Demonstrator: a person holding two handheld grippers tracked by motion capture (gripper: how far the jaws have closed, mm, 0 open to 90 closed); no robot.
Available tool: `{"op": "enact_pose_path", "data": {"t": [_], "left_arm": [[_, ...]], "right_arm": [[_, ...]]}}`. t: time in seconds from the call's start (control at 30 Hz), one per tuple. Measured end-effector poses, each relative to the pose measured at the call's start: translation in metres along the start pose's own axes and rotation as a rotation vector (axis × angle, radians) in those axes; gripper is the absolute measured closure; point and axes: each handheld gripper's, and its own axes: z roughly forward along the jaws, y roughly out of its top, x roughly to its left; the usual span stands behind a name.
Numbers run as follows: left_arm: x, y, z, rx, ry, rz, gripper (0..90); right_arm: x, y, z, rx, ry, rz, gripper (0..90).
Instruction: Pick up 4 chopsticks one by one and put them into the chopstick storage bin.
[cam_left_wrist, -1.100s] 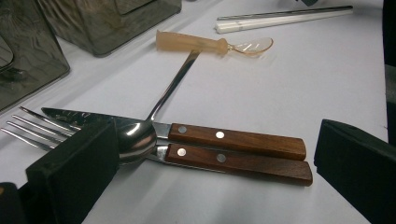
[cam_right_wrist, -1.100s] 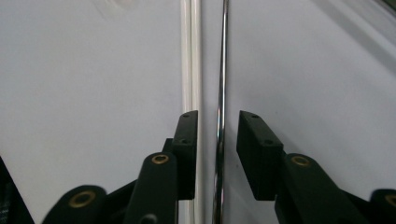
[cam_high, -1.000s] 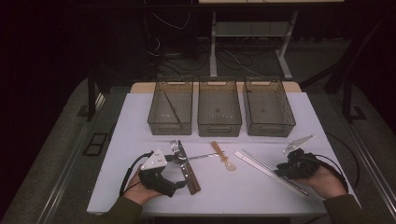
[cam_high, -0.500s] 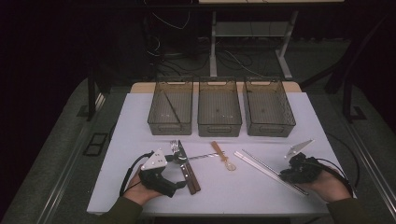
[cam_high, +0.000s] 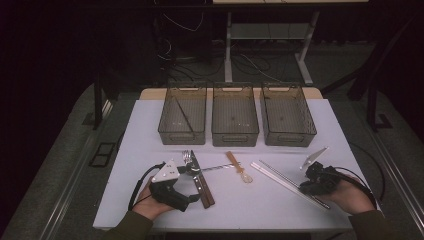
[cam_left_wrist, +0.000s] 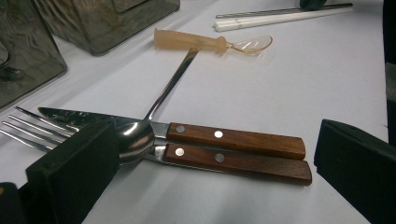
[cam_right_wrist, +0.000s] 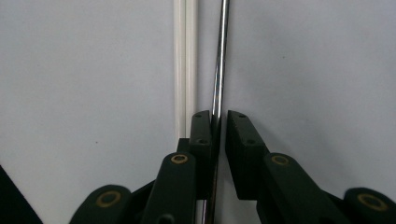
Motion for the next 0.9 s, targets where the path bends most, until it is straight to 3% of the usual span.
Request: {"op": "enact_pose_path", "data": {"t": [0.13, 0.57, 0.67, 0.9], "left_arm": [[0.0, 0.0, 0.0, -0.003, 0.0, -0.001, 0.0], [0.0, 0.0, 0.001, 0.005, -0.004, 0.0, 0.0], [0.0, 0.0, 0.0, 0.001, -0.002, 0.001, 0.0], [0.0, 0.0, 0.0, 0.002, -0.001, 0.002, 0.0]], "right_arm": [[-0.002, 0.01, 0.001, 0.07, 0.016, 0.01, 80.6], [0.001, 0.033, 0.007, 0.24, -0.03, 0.02, 84.1], [0.002, 0.035, 0.007, 0.25, -0.037, 0.032, 85.0], [0.002, 0.03, 0.005, 0.212, -0.028, 0.036, 85.3]]}}
